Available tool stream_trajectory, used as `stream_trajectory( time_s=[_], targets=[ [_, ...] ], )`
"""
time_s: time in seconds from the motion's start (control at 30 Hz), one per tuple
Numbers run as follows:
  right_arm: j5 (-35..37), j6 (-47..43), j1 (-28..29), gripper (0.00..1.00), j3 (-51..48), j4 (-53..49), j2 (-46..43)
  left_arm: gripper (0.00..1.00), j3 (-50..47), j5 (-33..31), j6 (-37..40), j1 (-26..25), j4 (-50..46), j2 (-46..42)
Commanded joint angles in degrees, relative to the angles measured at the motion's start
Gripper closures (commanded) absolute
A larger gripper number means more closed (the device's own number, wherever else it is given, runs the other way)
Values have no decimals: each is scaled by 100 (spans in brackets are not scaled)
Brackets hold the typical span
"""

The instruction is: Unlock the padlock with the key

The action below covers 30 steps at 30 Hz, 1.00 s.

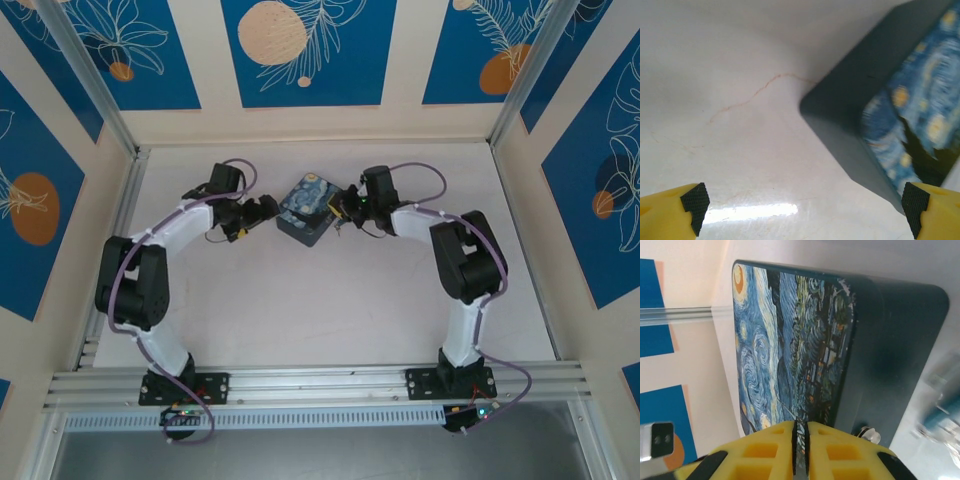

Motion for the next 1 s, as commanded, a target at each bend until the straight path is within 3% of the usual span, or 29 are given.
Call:
stream_trajectory(
  time_s=[0.0,0.23,0.47,0.63,0.97],
  targets=[
    [-208,51,232,88,734,-557,753,0,171,72,134,105,-237,-340],
    [-410,-5,610,84,1789,-558,1298,0,114,128,138,215,-306,-663],
    [-193,-286,310,75,784,-329,299,0,52,212,125,273,-325,-896],
    [-312,-373,-30,74,726,-597,288,0,12,242,83,273,-278,-931],
    [-297,-1028,-91,75,2226,-2220,1311,0,-72,259,29,274,-267,-966]
  ],
)
